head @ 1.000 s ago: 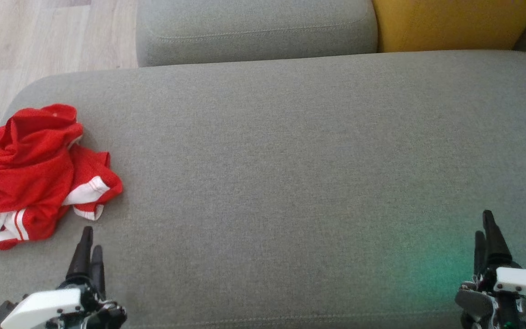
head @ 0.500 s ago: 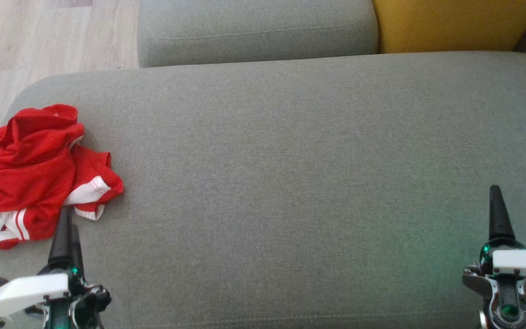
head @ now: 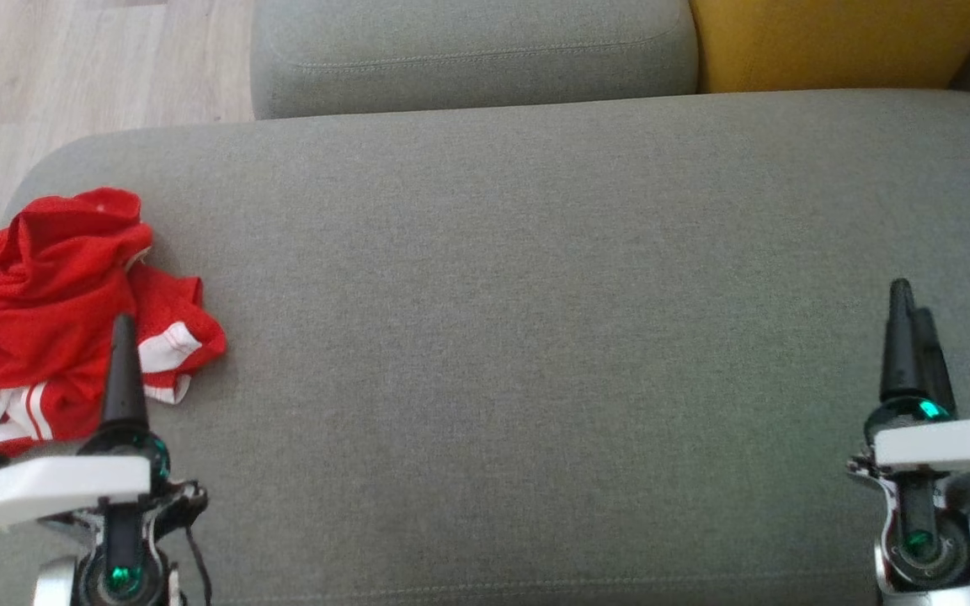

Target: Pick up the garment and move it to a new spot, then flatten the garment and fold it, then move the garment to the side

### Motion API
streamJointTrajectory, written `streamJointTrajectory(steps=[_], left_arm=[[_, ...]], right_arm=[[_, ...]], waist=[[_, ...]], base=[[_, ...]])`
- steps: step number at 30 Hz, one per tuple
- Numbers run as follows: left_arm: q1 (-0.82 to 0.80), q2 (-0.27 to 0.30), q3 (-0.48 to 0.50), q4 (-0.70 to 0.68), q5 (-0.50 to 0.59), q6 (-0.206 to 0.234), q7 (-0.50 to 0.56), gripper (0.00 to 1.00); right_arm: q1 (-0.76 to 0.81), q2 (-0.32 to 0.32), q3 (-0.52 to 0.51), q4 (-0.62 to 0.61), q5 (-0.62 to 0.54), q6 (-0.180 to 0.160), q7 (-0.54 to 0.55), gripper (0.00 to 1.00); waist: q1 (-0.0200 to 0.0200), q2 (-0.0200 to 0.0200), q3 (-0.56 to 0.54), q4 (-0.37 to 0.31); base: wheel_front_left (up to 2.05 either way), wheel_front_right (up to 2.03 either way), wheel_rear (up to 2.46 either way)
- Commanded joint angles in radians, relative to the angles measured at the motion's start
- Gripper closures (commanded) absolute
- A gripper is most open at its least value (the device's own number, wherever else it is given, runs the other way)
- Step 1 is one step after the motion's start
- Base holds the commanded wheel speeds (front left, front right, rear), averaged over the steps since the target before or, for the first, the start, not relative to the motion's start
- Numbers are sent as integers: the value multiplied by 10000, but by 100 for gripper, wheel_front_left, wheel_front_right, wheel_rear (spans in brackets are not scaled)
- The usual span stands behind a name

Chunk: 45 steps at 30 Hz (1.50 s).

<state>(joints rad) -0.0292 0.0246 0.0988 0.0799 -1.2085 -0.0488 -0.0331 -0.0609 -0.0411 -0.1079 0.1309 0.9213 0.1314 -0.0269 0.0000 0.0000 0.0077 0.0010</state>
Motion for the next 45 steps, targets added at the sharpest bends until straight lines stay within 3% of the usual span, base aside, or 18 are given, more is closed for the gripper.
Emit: streamJointTrajectory(steps=[1, 21, 29, 41, 45], left_arm=[[-571, 136, 15, -575, 366, 48, -112, 0], [-595, 318, -2188, -1038, 5380, 758, -696, 0], [-814, 1105, -3544, -948, 7006, 2034, -930, 0], [-1309, 2199, -5467, -338, 8513, 4023, -1281, 0], [-1445, 2413, -5886, -220, 8851, 4467, -1368, 0]], right_arm=[[-651, -48, 181, -545, -486, -3, -154, 0], [-704, -60, 957, -573, -4422, -4, -744, 0], [-775, -64, 1051, -801, -5904, -5, -980, 0], [-799, -71, 1181, -504, -7634, -5, -1334, 0], [-844, -73, 1245, -526, -8089, -6, -1421, 0]], waist=[[0, 0, 2, -3], [0, 0, 15, -188], [0, 0, 51, -225], [0, 0, 25, -219], [0, 0, 23, -249]], base=[[0, 0, 0], [0, 0, 0], [0, 0, 0], [0, 0, 0], [0, 0, 0]])
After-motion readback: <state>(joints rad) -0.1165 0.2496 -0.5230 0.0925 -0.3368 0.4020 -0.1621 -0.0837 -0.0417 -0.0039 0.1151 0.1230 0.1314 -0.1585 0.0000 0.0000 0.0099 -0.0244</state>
